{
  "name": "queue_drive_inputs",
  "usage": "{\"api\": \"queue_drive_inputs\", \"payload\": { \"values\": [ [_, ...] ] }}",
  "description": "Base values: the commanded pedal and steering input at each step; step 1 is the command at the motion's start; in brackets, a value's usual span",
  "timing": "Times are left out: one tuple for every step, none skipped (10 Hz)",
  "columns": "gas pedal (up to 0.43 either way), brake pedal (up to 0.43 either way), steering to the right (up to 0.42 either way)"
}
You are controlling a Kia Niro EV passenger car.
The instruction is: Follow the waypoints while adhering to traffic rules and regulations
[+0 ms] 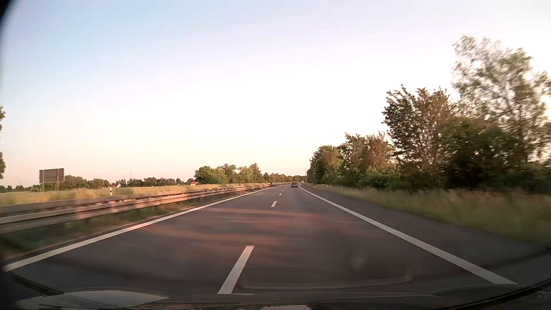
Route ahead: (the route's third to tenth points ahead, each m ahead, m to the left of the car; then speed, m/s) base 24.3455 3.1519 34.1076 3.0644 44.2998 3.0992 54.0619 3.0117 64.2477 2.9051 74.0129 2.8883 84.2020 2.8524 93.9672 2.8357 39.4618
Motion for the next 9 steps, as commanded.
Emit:
{"api": "queue_drive_inputs", "payload": {
  "values": [
    [0.512,0.018,0.001],
    [0.512,0.018,0.001],
    [0.512,0.018,0.0],
    [0.512,0.018,-0.001],
    [0.5,0.012,-0.001],
    [0.48,0.018,-0.004],
    [0.461,0.018,-0.005],
    [0.441,0.018,-0.005],
    [0.421,0.018,-0.003]
  ]
}}
